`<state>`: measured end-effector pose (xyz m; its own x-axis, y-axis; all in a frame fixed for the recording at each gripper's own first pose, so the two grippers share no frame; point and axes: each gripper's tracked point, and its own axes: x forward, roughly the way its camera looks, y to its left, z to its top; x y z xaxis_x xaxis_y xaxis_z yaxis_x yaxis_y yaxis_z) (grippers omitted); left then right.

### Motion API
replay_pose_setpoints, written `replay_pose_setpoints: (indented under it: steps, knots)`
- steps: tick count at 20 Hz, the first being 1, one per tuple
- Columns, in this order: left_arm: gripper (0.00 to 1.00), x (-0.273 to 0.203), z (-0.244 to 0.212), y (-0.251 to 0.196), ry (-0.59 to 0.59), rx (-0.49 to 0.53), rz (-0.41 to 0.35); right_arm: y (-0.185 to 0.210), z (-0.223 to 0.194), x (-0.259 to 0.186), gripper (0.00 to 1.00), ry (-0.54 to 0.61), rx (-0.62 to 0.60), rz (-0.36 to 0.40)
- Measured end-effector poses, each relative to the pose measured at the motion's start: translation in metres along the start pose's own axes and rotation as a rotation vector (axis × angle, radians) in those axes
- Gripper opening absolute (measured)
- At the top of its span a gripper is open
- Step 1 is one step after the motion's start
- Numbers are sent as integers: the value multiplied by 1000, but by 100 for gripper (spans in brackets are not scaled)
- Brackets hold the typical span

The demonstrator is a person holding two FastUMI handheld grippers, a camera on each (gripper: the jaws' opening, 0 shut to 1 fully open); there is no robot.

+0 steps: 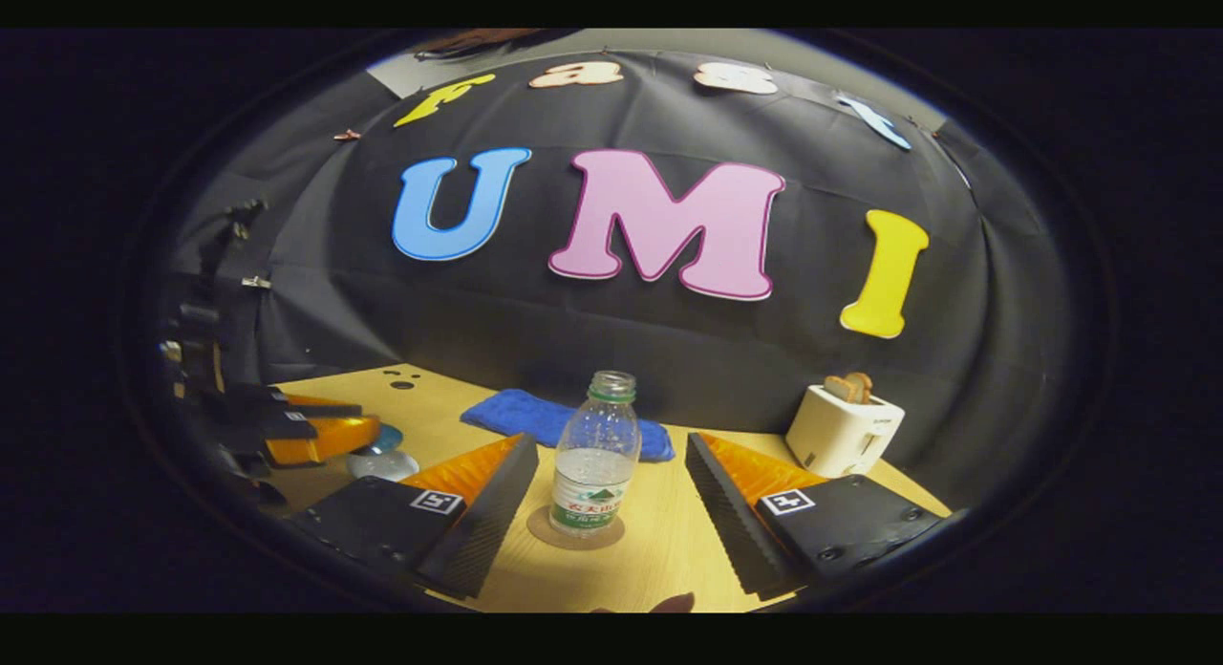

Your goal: Open the teacup lid with one hand, grasp the water bottle and pour water into the teacup with the other hand; after pouring, place the water bottle on the coaster and then close the teacup lid.

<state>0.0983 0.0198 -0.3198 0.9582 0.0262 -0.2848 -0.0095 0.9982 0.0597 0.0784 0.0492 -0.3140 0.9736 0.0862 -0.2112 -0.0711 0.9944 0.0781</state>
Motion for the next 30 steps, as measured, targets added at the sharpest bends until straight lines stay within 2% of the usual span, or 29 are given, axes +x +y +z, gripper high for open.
replay_pose_setpoints:
  steps: [4, 5, 6, 7, 11, 12, 13, 17, 19, 21, 22, 23, 26, 28, 29, 30]
  knots:
    - [31, -21, 10, 19, 4, -23, 38, 6, -25, 25, 97, 28, 25, 11]
    - [28, -25, 11, 24, 3, -25, 45, 7, -30, 31, 97, 36, 31, 11]
    - [31, -28, 12, 28, 4, -22, 53, 7, -37, 35, 97, 43, 40, 11]
    - [28, -30, 12, 32, 6, -16, 61, 7, -41, 39, 97, 50, 49, 9]
    - [31, -34, 11, 42, 4, -25, 76, 5, -53, 56, 97, 62, 67, -2]
    - [28, -34, 10, 44, 7, -30, 80, 8, -54, 59, 96, 64, 67, 6]
    - [28, -35, 8, 46, 9, -35, 84, 12, -55, 63, 95, 71, 63, 20]
    - [28, -38, 8, 57, 0, -45, 111, 23, -54, 63, 80, 89, 23, 54]
    - [31, -41, 8, 62, -5, -46, 122, 18, -43, 60, 77, 75, -59, 30]
    - [31, -44, 10, 66, -10, -54, 127, 13, -27, 56, 76, 45, -181, -3]
    - [35, -45, 10, 69, -9, -57, 131, 12, -22, 56, 75, 37, -249, -8]
    - [28, -47, 9, 72, -10, -59, 137, 11, -19, 57, 75, 35, -320, -13]
    - [31, -54, 12, 85, -20, -66, 158, 17, -14, 59, 75, 26, -486, -12]
    - [31, -58, 13, 92, -25, -72, 161, 23, -15, 61, 75, 30, -584, -6]
    - [31, -60, 11, 97, -26, -74, 168, 26, -15, 61, 72, 32, -637, -6]
    - [28, -62, 10, 102, -21, -75, 174, 28, -16, 60, 75, 32, -689, -5]
